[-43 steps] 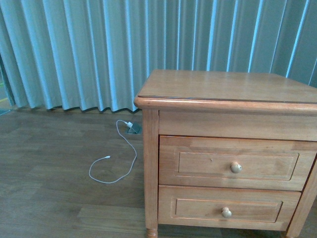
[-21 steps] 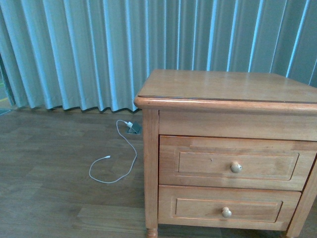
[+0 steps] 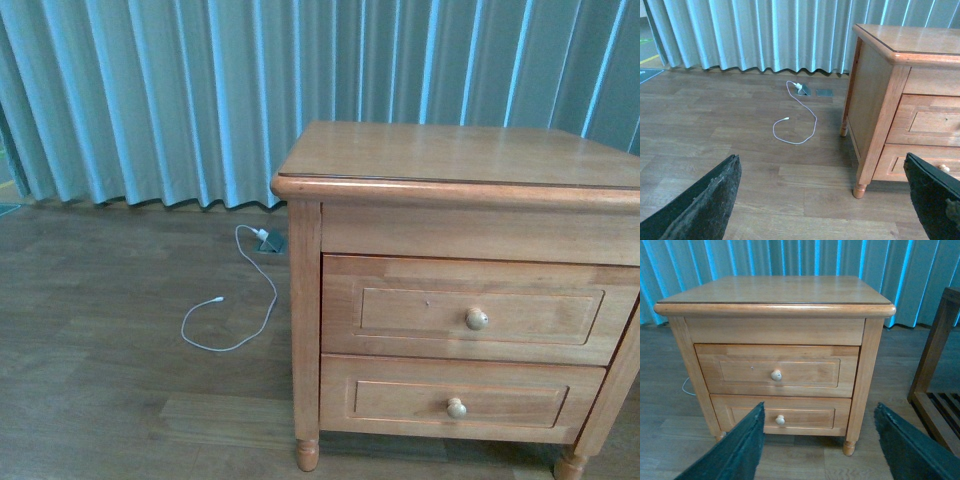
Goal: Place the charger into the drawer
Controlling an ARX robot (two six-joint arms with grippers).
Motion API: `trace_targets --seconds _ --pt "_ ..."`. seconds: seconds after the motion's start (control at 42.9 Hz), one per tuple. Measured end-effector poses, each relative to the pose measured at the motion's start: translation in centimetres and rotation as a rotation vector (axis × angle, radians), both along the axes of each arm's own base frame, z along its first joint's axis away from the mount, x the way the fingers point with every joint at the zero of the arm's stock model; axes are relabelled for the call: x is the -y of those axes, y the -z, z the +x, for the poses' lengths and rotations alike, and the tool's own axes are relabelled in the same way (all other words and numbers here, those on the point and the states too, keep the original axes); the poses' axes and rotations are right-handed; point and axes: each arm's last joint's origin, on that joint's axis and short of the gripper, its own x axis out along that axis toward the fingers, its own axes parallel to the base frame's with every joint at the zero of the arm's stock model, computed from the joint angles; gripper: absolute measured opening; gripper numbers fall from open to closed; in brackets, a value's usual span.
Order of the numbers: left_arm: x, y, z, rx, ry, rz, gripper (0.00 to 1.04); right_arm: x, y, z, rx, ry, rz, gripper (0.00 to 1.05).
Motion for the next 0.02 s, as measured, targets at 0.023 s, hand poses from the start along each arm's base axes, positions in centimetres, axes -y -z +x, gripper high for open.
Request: trace_targets --seconds 0.023 --pt "0.00 0.01 0.00 0.000 0.000 0.000 0.99 0.00 0.00 0.00 0.000 0.000 0.000 0.72"
